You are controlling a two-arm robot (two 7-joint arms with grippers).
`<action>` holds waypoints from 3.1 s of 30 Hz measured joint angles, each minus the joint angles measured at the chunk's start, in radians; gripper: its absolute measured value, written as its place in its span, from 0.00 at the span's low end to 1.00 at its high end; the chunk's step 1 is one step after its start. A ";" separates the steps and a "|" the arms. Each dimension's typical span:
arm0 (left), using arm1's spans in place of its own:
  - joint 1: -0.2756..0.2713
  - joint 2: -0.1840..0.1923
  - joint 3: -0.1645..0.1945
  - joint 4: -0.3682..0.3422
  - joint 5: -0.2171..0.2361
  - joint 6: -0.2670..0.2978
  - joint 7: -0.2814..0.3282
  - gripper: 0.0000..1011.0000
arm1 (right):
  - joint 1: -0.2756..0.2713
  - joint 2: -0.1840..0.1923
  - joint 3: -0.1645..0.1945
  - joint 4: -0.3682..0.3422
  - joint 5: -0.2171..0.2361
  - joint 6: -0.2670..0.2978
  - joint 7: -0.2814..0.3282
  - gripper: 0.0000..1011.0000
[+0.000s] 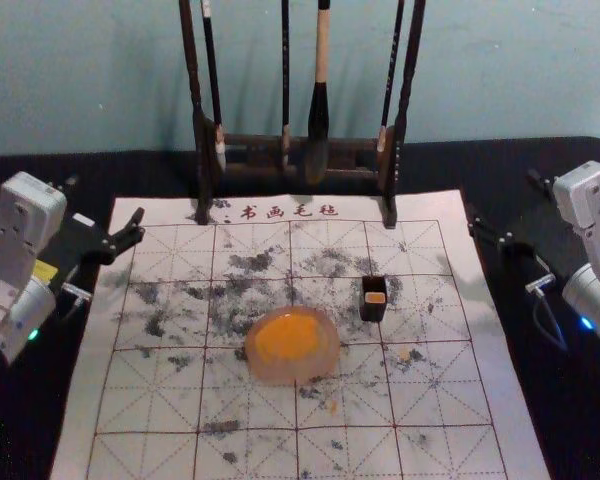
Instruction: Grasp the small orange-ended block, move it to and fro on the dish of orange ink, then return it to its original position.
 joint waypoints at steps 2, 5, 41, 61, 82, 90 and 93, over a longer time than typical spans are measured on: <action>0.000 0.000 0.000 0.000 0.000 0.000 0.000 0.99 | 0.000 0.000 0.000 0.000 0.000 0.000 0.000 0.99; 0.000 0.000 0.000 0.000 0.000 0.000 0.000 0.99 | 0.000 0.000 0.000 0.000 0.000 0.000 0.000 0.99; 0.000 0.000 0.000 0.000 0.000 0.000 0.000 0.99 | 0.000 0.000 0.000 0.000 0.000 0.000 0.000 0.99; 0.000 0.000 0.000 0.000 0.000 0.000 0.000 0.99 | -0.036 0.048 0.004 -0.046 0.040 -0.062 0.212 0.99; 0.000 0.000 0.000 0.000 0.000 0.000 0.000 0.99 | 0.045 0.102 -0.083 0.004 0.023 -0.271 0.680 0.99; 0.000 0.000 0.000 0.000 0.000 0.000 0.000 0.99 | 0.117 0.062 -0.118 0.067 -0.059 -0.271 0.737 0.99; 0.000 0.000 0.000 0.000 0.000 0.000 0.000 0.99 | 0.142 0.043 -0.127 0.093 -0.085 -0.271 0.751 0.99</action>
